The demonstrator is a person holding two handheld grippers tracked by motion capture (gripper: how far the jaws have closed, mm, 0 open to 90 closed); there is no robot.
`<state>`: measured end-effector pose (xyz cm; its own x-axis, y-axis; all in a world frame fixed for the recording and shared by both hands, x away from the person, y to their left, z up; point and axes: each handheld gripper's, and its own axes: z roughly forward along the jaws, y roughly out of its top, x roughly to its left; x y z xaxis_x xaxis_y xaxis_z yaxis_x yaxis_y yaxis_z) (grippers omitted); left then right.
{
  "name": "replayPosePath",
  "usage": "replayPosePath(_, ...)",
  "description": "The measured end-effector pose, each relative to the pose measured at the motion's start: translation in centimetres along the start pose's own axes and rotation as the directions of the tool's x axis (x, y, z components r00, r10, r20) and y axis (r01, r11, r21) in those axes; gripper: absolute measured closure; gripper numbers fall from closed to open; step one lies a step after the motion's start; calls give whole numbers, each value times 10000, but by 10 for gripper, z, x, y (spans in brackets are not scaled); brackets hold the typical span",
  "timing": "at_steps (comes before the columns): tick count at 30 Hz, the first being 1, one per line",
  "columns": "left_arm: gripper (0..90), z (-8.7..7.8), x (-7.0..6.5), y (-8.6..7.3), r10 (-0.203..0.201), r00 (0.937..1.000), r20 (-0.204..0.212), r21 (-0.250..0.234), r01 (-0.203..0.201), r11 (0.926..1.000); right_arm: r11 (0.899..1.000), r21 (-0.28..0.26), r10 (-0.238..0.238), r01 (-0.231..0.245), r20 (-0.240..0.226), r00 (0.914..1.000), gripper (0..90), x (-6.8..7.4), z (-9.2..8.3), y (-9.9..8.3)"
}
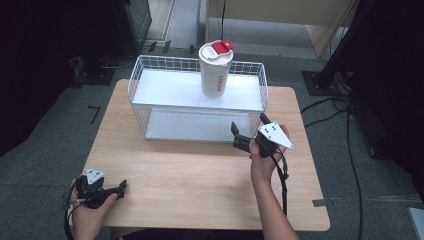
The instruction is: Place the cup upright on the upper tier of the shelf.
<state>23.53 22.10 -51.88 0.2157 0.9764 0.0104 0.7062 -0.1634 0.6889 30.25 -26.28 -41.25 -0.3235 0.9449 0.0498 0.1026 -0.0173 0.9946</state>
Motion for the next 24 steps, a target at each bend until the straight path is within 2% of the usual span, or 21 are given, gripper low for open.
replayPosePath(14, 16, 0, 0, 0, 36, 10000, 7, 22, -36, 10000, 9989, 399, 206, -226, 486, 9986, 0, -19, -23, -28)
replayPosePath(19, 16, 0, 0, 0, 19, 10000, 7, 24, -19, 10000, 9982, 553, 192, -231, 702, 9974, 0, -30, -33, -36)
replayPosePath(24, 16, 0, 0, 0, 13, 10000, 7, 13, -13, 10000, 9963, 712, 407, -477, 971, 9944, 0, -42, -46, -47)
